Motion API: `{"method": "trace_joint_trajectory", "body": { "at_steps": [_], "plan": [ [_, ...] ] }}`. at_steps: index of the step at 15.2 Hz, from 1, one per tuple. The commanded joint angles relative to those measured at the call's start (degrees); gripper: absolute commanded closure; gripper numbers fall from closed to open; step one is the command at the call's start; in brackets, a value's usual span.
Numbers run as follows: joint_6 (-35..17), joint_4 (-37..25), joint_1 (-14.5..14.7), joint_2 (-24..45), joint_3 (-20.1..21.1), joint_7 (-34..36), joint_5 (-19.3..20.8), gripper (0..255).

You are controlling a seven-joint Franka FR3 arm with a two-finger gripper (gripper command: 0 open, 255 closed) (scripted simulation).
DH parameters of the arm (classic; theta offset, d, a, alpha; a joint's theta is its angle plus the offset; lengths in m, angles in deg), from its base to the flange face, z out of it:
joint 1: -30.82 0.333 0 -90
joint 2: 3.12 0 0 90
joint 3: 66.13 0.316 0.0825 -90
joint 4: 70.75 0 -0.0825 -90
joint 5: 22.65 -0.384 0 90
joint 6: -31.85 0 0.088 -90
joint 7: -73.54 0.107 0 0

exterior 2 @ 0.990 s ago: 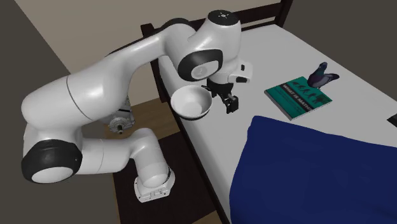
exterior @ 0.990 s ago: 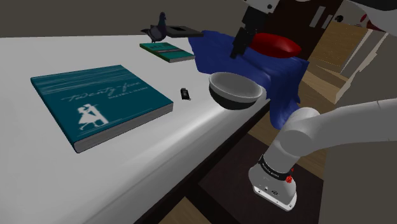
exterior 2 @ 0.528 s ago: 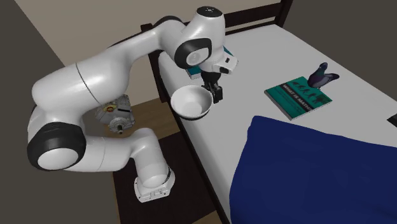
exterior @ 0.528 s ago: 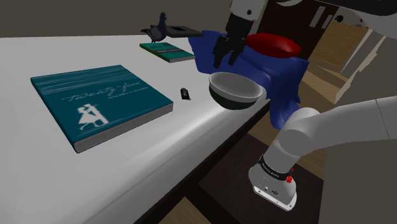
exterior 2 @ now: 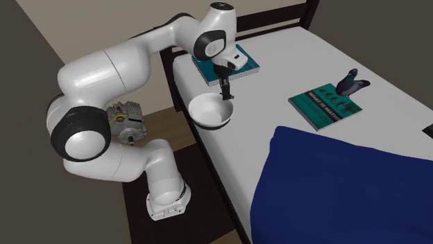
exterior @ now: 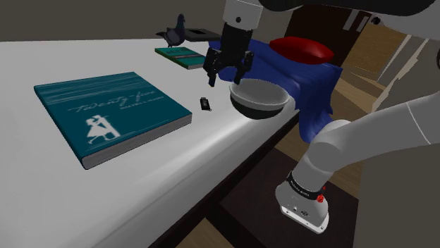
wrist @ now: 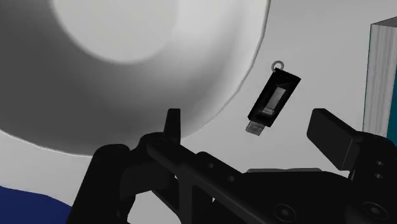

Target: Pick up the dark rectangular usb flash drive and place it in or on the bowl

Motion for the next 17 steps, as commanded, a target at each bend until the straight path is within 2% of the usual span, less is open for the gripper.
{"method": "trace_joint_trajectory", "body": {
  "at_steps": [1, 3, 4, 11, 17],
  "plan": [
    [-0.75, -1.68, -0.87, 3.39, 3.89, 6.59, -1.07, 0],
    [-1.63, -4.14, -2.14, 7.21, 7.47, 12.65, -1.14, 0],
    [-1.7, -4.33, -2.22, 7.5, 7.7, 13.09, -1.11, 0],
    [-7.43, 1.47, -1.83, 7.41, 8.72, 12.82, -1.85, 0],
    [-7.44, 1.47, -1.76, 7.43, 8.67, 12.85, -1.82, 0]
  ]
}}
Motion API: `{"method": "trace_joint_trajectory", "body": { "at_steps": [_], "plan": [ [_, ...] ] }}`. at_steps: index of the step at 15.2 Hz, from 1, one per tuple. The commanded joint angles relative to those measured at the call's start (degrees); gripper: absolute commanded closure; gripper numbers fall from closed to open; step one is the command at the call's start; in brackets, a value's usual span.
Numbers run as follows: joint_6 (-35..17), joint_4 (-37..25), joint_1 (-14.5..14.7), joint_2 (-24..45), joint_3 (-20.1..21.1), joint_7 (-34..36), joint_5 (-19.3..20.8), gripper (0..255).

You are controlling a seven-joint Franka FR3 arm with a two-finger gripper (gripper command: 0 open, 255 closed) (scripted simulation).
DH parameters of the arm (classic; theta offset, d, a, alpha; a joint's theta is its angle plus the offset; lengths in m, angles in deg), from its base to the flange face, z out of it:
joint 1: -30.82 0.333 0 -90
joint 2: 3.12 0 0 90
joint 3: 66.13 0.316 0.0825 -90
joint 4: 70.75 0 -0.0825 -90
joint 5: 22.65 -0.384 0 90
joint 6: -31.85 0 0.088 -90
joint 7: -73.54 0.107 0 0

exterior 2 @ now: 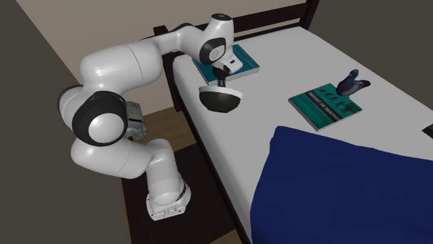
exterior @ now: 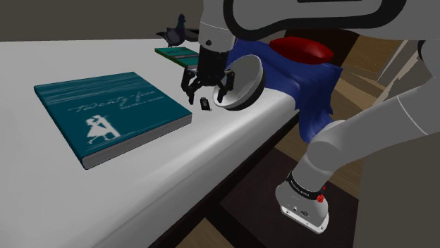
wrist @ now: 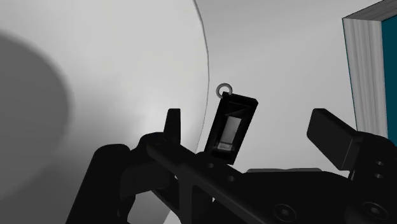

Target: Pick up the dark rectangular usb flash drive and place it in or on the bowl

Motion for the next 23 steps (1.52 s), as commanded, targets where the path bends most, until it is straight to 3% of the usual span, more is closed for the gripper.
{"method": "trace_joint_trajectory", "body": {
  "at_steps": [1, 2, 3, 12, 13, 18, 23],
  "plan": [
    [0.13, 0.65, 0.0, 0.37, 0.1, -0.04, -0.05, 0],
    [0.13, 0.65, 0.0, 0.37, 0.09, -0.04, -0.04, 0],
    [0.26, 0.63, 0.03, 0.28, 0.04, -0.07, -0.06, 255],
    [0.64, 0.18, -0.07, 0.26, -0.18, -0.22, 0.06, 255],
    [0.64, 0.18, -0.06, 0.26, -0.18, -0.21, 0.07, 0],
    [5.11, -8.52, -4.78, 6.64, -1.22, 1.0, 5.51, 0],
    [2.1, -5.43, -4.64, 6.57, -0.94, 0.89, 5.3, 0]
  ]
}}
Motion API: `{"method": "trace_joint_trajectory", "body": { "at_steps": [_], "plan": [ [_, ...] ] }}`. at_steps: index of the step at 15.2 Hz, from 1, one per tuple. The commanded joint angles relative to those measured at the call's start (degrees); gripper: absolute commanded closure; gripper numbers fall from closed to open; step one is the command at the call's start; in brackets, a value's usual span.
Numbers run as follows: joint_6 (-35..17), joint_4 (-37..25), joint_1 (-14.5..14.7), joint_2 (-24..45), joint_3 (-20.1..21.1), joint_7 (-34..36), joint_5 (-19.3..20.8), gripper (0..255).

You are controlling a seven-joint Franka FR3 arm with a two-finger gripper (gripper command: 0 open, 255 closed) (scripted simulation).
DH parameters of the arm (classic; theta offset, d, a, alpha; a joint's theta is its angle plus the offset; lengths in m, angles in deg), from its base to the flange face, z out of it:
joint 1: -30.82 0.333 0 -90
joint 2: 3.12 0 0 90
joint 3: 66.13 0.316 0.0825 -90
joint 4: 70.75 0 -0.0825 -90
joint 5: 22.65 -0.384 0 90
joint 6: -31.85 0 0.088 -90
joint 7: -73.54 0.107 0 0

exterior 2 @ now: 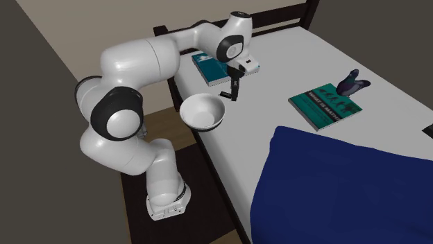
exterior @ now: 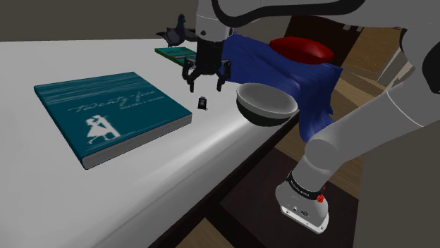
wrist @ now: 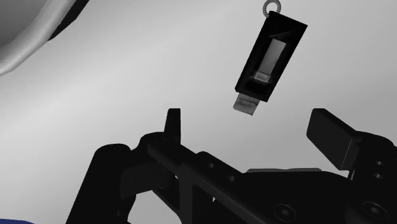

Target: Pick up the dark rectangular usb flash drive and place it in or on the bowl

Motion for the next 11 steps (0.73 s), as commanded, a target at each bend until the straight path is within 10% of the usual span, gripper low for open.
{"method": "trace_joint_trajectory", "body": {
  "at_steps": [1, 11],
  "plan": [
    [-1.5, 1.56, 0.08, -0.08, 0.15, -0.04, -0.13, 0],
    [-3.47, 3.47, 0.16, -0.01, 0.4, -0.07, -0.26, 0]
  ]
}}
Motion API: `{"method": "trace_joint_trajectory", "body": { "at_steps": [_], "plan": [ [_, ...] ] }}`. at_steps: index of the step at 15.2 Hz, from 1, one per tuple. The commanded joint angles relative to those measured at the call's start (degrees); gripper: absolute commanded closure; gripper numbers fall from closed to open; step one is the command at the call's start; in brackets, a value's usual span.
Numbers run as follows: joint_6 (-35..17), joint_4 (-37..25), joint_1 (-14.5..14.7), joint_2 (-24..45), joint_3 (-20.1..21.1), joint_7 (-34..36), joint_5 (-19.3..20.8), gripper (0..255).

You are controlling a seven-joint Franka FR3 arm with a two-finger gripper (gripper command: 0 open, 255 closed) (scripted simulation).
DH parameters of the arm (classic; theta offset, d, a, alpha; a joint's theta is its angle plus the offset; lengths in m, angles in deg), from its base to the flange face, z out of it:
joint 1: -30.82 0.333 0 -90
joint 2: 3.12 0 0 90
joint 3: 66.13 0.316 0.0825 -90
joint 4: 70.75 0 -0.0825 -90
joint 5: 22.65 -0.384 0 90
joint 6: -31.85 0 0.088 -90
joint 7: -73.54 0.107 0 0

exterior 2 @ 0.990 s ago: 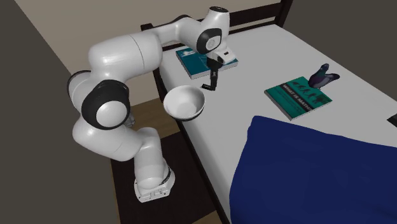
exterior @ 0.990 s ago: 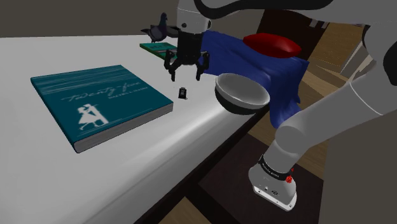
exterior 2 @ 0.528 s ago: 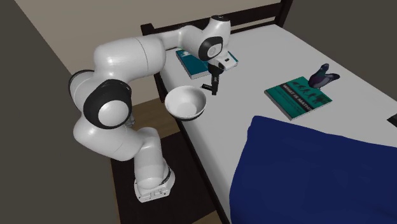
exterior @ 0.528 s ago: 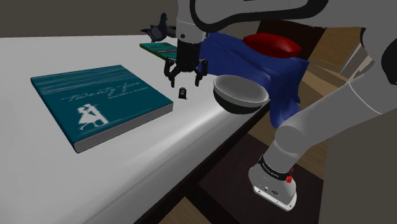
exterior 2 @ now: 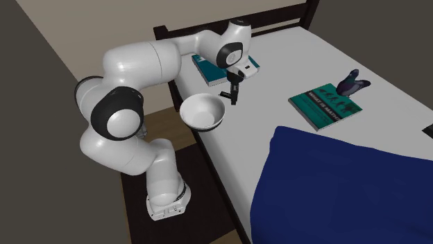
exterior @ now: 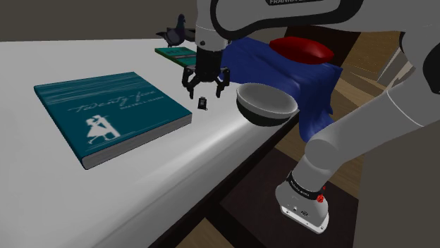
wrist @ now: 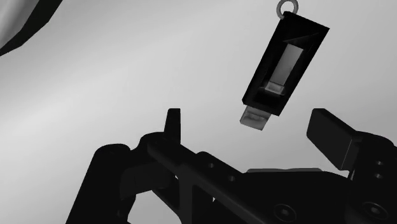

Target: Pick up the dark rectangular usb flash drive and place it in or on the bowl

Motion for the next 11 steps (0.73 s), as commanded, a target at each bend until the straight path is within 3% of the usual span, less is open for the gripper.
{"method": "trace_joint_trajectory", "body": {
  "at_steps": [1, 11],
  "plan": [
    [0.0, 0.0, 0.0, 0.0, 0.0, 0.0, 0.0, 255],
    [0.77, -0.7, -0.05, -0.08, -0.11, -0.03, 0.03, 255]
  ]
}}
